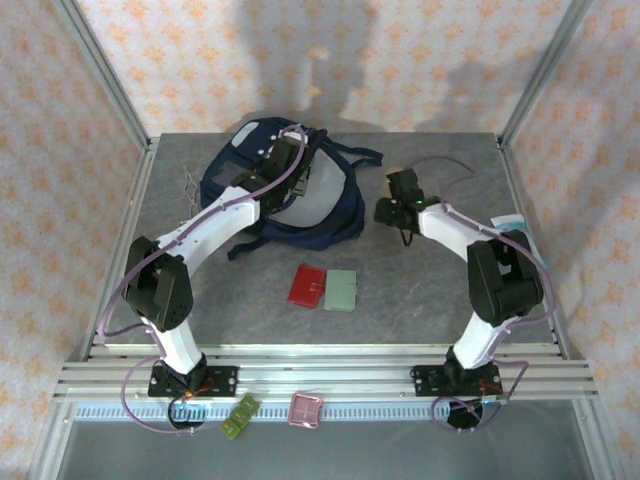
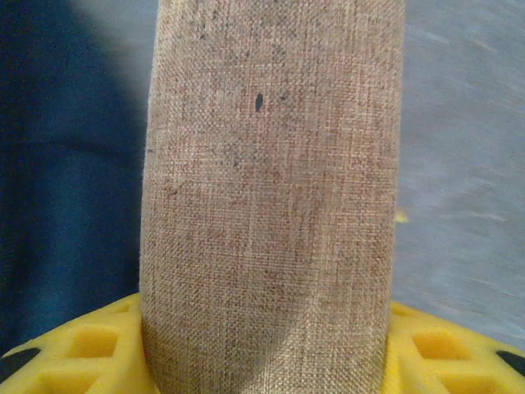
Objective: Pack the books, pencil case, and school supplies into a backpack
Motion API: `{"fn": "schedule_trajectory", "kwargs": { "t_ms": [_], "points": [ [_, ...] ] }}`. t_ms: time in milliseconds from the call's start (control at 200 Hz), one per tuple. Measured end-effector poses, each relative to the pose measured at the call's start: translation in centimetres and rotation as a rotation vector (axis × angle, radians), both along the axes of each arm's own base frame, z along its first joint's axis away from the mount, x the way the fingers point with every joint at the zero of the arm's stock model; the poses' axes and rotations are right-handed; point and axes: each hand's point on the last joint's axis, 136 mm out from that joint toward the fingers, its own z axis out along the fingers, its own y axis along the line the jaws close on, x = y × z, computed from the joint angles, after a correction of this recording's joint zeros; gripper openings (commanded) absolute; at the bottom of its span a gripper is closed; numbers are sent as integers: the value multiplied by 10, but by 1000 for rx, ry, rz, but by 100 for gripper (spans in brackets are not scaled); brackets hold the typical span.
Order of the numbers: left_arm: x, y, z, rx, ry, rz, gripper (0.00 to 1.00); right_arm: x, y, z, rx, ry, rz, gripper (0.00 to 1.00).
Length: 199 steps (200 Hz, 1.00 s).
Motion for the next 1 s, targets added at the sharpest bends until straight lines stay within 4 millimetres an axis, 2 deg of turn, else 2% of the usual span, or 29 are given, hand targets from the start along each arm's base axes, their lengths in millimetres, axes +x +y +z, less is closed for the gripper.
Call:
{"fn": "schedule_trajectory", "kwargs": {
  "t_ms": [105, 200, 260, 390, 510, 636, 686, 736, 881, 996],
  "points": [
    [1, 2, 5, 6, -7, 8, 0, -2, 64, 28, 35, -69, 198, 49],
    [2, 6, 8, 20, -10, 14, 0, -6, 114, 37, 58, -92, 362, 49],
    [2, 7, 10, 23, -12, 16, 0, -6, 139, 34, 58, -92, 453, 50],
    [1, 11, 13, 28, -12, 20, 0, -9, 176, 13, 44, -63, 608, 53],
    [1, 12, 15, 28, -15, 22, 0, -8, 199, -3, 29, -34, 708, 54],
    [0, 12, 15, 27, -15, 22, 0, 8, 217, -10, 17, -38, 762, 55],
    [0, 12, 15, 27, -15, 22, 0, 15, 223, -11, 13, -40, 772, 60],
    [0, 12, 16, 26, -16, 22, 0, 22, 227, -12, 4, -49, 783, 70],
    [-1, 15, 19, 23, -18, 27, 0, 34, 228, -8, -22, -80, 762, 82],
    [-1, 16, 20, 20, -20, 30, 0, 36, 222, -9, -26, -96, 722, 84]
  ]
}}
